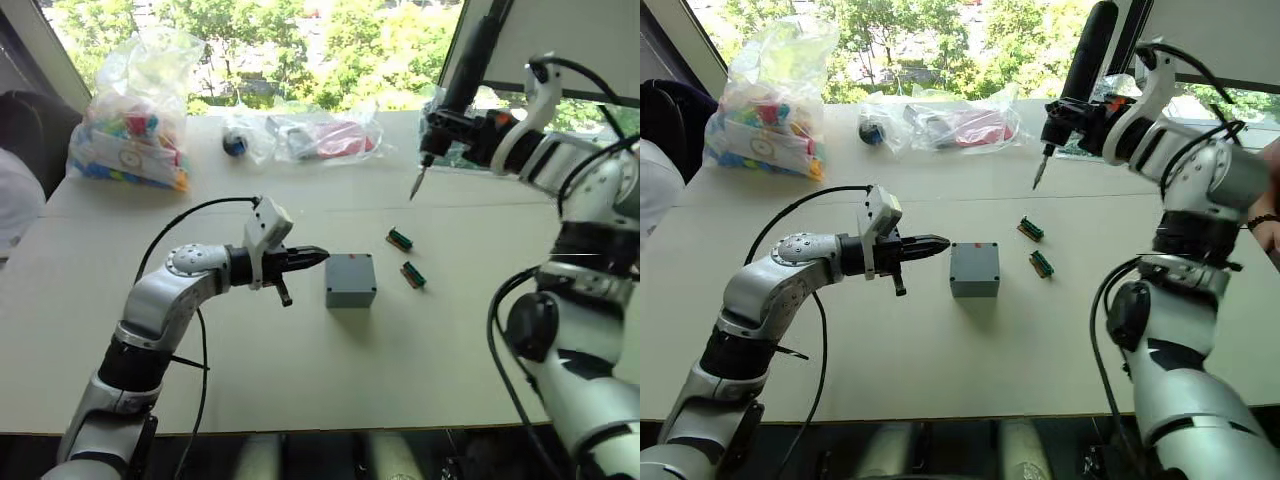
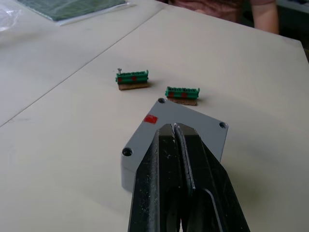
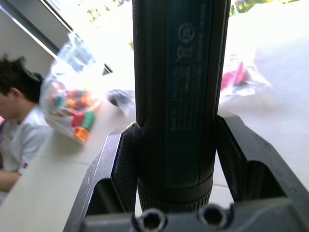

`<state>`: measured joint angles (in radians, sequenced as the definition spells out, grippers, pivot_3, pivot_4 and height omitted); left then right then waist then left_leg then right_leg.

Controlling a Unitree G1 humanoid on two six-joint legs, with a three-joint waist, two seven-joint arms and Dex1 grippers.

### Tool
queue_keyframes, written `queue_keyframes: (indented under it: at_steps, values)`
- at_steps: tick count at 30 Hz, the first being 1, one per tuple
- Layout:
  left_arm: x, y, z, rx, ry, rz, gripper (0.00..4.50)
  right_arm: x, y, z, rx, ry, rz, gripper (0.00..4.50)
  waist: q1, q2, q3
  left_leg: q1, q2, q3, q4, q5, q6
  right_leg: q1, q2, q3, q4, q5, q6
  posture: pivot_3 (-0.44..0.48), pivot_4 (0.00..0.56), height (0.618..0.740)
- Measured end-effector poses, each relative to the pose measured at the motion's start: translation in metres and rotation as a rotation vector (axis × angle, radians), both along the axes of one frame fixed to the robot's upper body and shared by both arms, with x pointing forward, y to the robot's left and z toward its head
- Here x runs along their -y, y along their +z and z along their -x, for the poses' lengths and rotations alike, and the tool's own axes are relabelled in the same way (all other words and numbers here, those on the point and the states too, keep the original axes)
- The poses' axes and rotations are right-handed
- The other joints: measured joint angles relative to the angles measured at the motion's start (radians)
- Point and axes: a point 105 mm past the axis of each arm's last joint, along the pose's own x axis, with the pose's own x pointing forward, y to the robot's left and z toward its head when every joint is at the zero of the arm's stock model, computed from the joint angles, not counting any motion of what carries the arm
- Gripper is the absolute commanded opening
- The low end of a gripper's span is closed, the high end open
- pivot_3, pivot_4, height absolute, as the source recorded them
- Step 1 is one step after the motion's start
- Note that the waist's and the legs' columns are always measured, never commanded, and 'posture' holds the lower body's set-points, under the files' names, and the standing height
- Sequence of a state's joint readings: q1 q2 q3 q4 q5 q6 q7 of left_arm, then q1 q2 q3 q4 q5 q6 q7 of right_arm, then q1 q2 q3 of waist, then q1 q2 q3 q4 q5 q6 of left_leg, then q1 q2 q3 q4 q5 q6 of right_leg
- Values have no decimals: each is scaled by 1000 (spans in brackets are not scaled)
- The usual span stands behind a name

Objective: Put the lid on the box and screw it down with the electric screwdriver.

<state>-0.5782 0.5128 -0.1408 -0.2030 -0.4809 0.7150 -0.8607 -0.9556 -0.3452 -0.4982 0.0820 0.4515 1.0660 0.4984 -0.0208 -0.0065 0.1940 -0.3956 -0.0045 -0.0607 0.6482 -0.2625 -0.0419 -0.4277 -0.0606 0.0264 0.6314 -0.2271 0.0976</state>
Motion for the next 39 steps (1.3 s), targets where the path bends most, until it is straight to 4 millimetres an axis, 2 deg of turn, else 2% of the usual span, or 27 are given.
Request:
queue_keyframes:
  at_steps: [3,6,10,15,20,29,39]
  values:
    - [4,3,0,3,-36,-14,0,-30,-17,20,78,78,-57,1908,3,0,0,0,-1,1,1,0,-1,0,-1,1,0,1,2,0,150,740]
    - [10,1,-1,-6,-62,-33,0,-44,-18,31,142,103,-49,1908,3,0,0,0,-2,0,2,1,-1,1,-1,1,0,2,2,0,150,740]
    - [18,-7,-14,-32,-38,-37,0,-41,-19,34,207,58,-18,1908,4,0,0,3,-1,0,2,1,-2,4,0,0,0,2,2,0,150,740]
    - [35,-18,-15,-26,-84,-70,0,-38,-41,35,161,54,63,1908,-3,0,0,4,0,0,0,1,-2,3,1,1,0,1,2,0,150,740]
    - [36,-31,-19,-23,-81,-118,0,-40,-57,37,124,66,118,1908,-3,0,0,4,0,0,0,1,-2,3,1,1,0,1,2,0,150,740]
    - [34,-37,-20,21,-86,-156,0,-48,-62,38,159,75,168,1908,1,0,0,4,0,0,0,1,-2,3,1,1,0,1,2,0,150,740]
    - [38,-38,-19,21,-92,-148,0,-41,-65,35,178,49,207,1908,2,0,0,4,0,0,1,1,-2,3,1,1,0,1,2,0,150,740]
